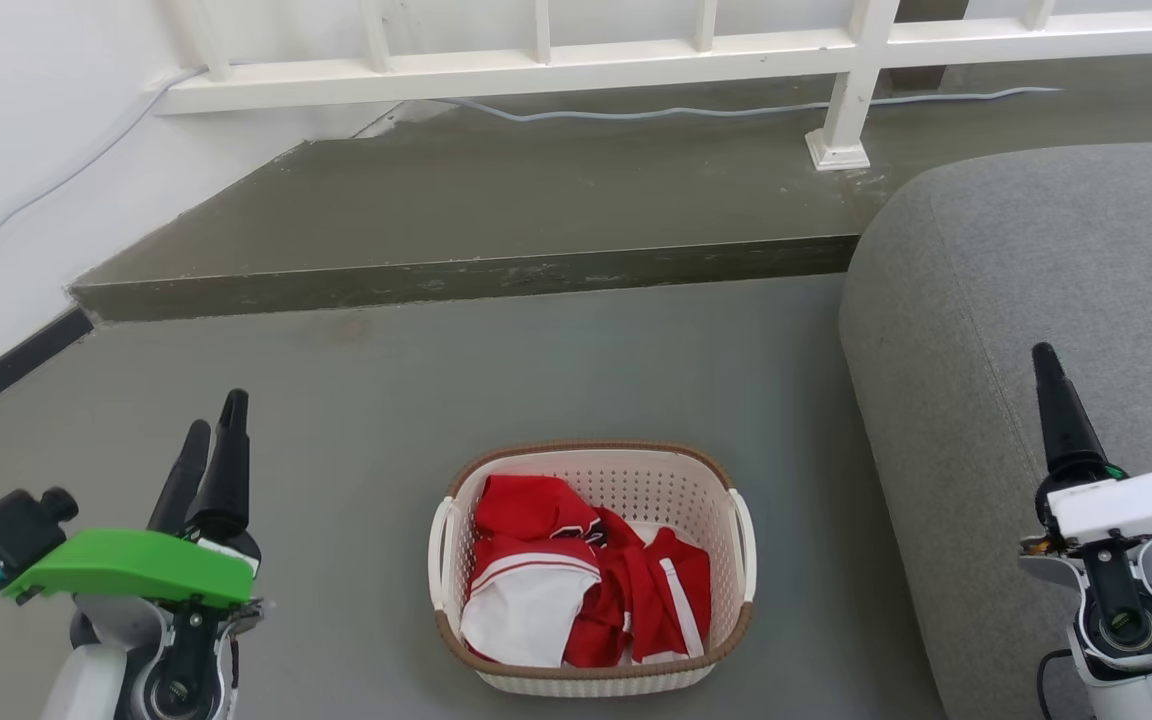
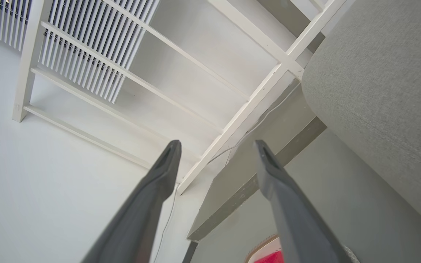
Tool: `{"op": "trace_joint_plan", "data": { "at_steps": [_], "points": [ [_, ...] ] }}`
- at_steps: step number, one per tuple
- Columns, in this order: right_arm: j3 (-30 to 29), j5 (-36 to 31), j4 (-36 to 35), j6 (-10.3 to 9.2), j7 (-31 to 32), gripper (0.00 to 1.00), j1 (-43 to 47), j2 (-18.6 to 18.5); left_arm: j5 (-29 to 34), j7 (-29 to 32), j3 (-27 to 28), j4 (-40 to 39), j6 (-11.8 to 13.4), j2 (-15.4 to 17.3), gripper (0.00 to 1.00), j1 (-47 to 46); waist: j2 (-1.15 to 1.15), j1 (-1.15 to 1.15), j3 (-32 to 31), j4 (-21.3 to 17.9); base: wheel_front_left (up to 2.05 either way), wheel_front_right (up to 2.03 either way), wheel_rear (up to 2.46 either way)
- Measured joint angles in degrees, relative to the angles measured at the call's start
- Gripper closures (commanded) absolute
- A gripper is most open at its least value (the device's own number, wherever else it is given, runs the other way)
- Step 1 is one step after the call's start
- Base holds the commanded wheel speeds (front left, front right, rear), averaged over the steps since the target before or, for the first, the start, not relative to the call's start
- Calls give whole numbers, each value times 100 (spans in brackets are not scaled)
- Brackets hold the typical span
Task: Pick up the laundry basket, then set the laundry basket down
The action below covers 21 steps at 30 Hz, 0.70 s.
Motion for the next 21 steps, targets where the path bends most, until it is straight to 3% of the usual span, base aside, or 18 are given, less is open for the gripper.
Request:
{"op": "trace_joint_plan", "data": {
  "at_steps": [21],
  "points": [
    [815, -2535, -121, -501, -442, 0, -131, -476, 2181, -427, -606, -272, 511, 213, 0, -170, 0, 0, 9, 4, 0, 0, 0]
  ]
}}
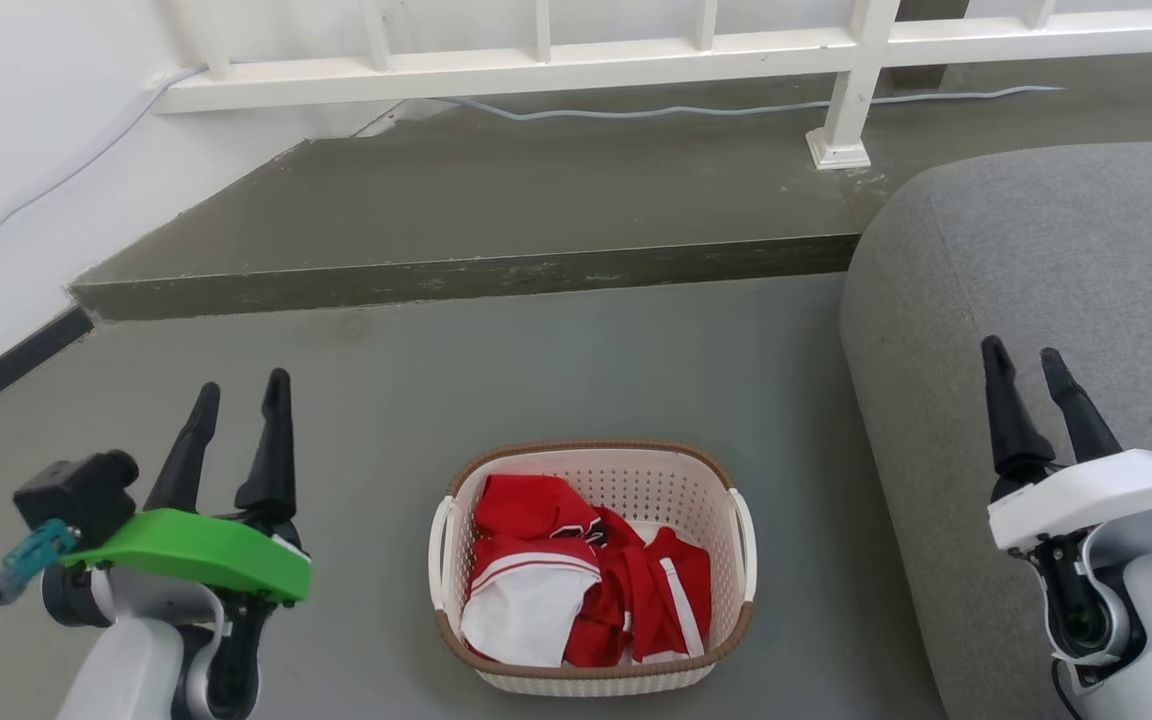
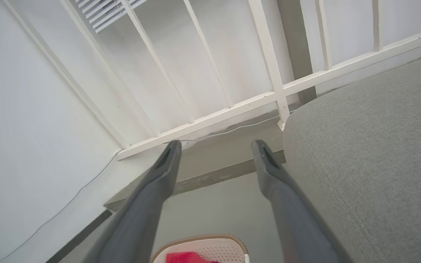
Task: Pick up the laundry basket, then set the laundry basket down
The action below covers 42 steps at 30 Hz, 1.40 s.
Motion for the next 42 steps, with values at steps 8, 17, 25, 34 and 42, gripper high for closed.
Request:
{"op": "trace_joint_plan", "data": {
  "at_steps": [8, 17, 25, 34, 42],
  "points": [
    [244, -706, -1, -182, -142, 0, -2, -59, 611, -189, -209, -45, 200, 14, 0, -1, 0, 0, -6, -3, 0, 0, 0],
    [449, -1306, 18, -311, -341, 0, -2, -73, 1129, -375, -398, 1, 353, 13, 0, 0, 0, 0, -15, -4, 0, 0, 0],
    [584, -1742, 159, -436, -511, 0, 1, -68, 1516, -512, -512, 115, 505, 5, 0, 2, 0, 0, -13, -5, 0, 0, 0],
    [602, -1812, 294, -448, -525, 0, 1, -33, 1613, -527, -501, 275, 571, -11, 0, 8, 0, 0, -4, -11, 0, 0, 0],
    [580, -1812, 357, -448, -525, 0, 1, -22, 1613, -485, -497, 311, 599, -29, 0, 9, 0, 0, 5, -13, 0, 0, 0]
  ]
}}
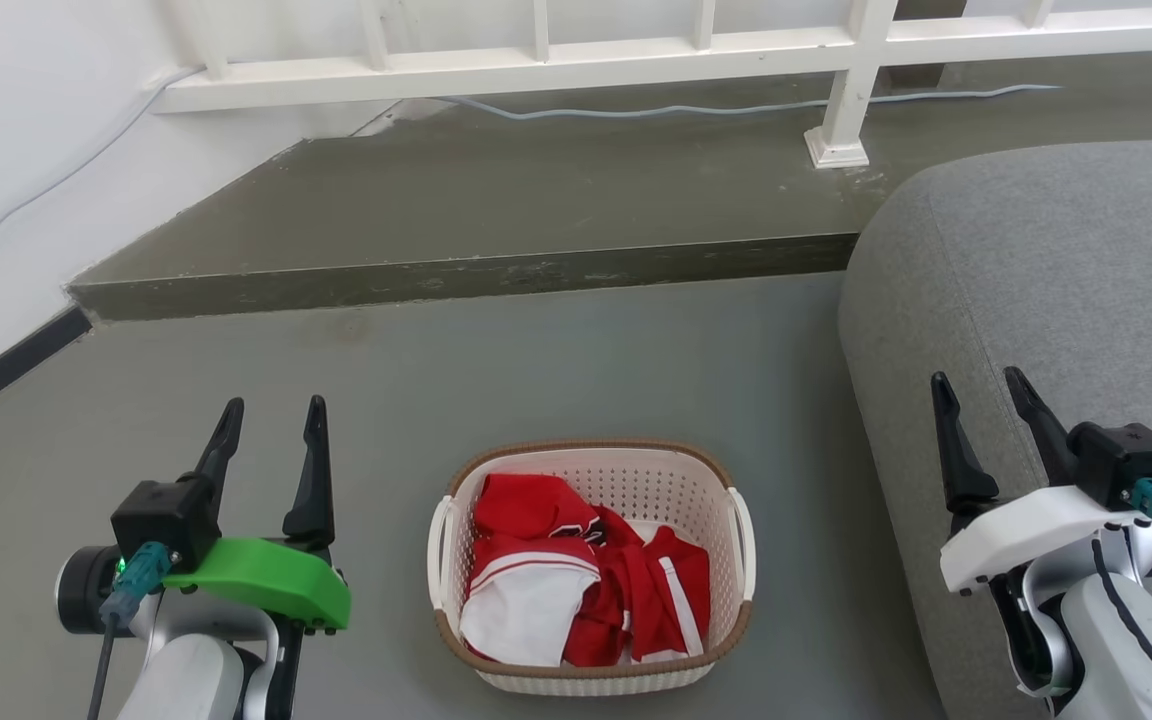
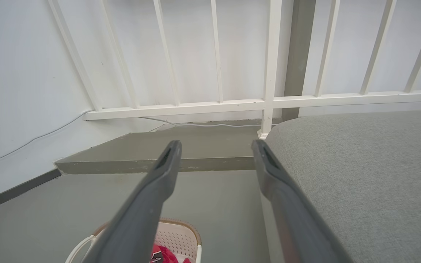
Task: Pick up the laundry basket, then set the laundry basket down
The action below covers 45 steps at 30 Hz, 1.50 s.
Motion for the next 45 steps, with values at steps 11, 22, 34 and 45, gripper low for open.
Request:
{"op": "trace_joint_plan", "data": {
  "at_steps": [11, 22, 34, 45],
  "points": [
    [-15, 0, 57, 2, 0, 0, -3, 21, 0, 0, 1, 78, 16, -2, 0, -1, 0, 0, 14, -1, 0, 0, 0],
    [-25, 0, 83, 9, 0, 0, -28, 34, 1, 0, 0, 131, 20, -16, 0, -1, 0, 0, 29, 4, 0, 0, 0],
    [-41, 9, 91, 19, 0, 0, -180, 78, 103, 54, -3, 32, 46, -18, 0, -27, 0, 0, 332, -7, 0, 0, 0],
    [-48, 53, 76, 63, 10, 0, -551, 81, 98, 185, -18, -23, 46, -42, 0, -473, 0, 0, 987, -2, 0, 0, 0]
  ]
}}
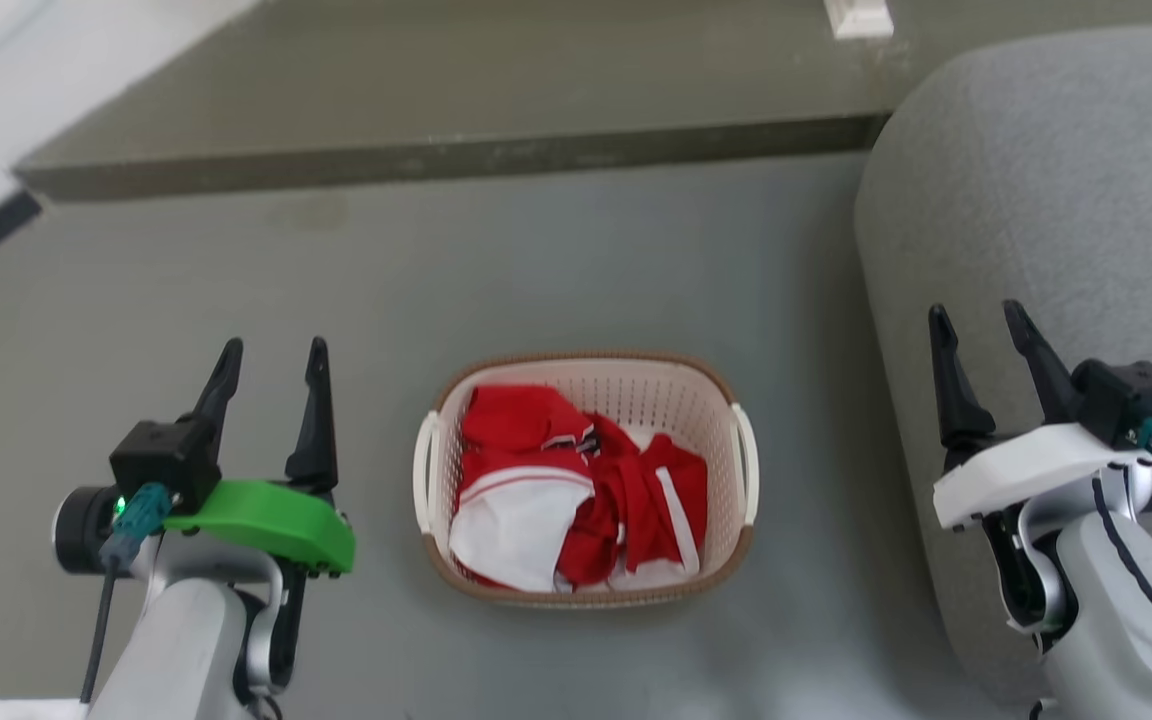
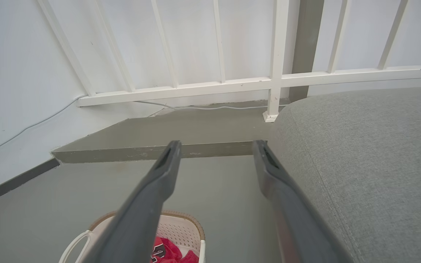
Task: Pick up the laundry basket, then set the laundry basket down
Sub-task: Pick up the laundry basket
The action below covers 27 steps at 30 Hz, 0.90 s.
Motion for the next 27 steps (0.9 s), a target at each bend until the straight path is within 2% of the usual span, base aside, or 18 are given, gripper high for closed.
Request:
{"op": "trace_joint_plan", "data": {
  "at_steps": [15, 27],
  "points": [
    [52, -1, -5, 49, 80, 0, -625, 31, 3, 118, -65, 172, -10, -136, 0, -695, 0, 0, 1173, 62, 0, 0, 0],
    [129, -25, 89, 76, 162, 0, -1352, 148, -65, 271, -62, 427, -210, -298, 0, -1518, 0, 0, 2156, 105, 0, 0, 0]
  ]
}}
